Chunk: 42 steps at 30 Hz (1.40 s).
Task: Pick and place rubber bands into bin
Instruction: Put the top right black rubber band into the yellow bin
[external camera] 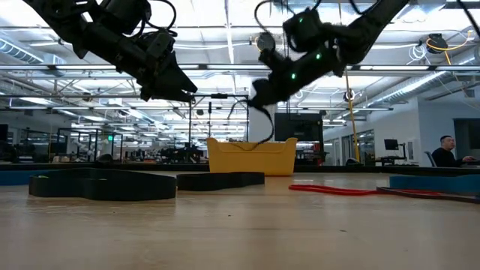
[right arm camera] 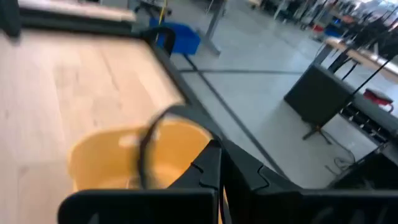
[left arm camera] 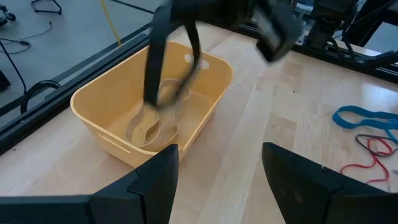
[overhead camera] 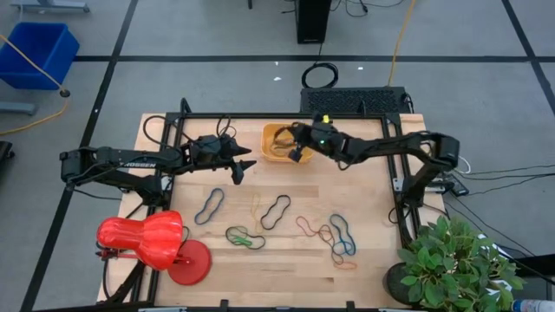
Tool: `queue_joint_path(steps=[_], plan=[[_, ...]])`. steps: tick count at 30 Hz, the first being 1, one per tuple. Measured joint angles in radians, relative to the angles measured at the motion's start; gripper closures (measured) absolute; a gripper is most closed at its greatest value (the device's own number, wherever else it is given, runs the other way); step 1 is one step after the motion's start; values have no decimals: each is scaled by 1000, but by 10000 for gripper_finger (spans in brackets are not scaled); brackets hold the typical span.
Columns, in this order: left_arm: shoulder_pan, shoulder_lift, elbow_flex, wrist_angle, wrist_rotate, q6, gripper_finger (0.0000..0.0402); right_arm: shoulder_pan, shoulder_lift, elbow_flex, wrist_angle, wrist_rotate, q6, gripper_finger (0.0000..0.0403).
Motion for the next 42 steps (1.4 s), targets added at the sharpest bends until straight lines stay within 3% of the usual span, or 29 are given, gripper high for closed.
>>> queue_joint_path(steps=[12,34,42], plan=[[0,0,0,-1,0,0,162,-1,139,0,-6,-23,26,397],[0,0,0,-7,0,0,162,-2,135,0,-7,-21,25,387],[0,0,0,-49,0,0,163,-2,135,0,-7,-21,26,319]])
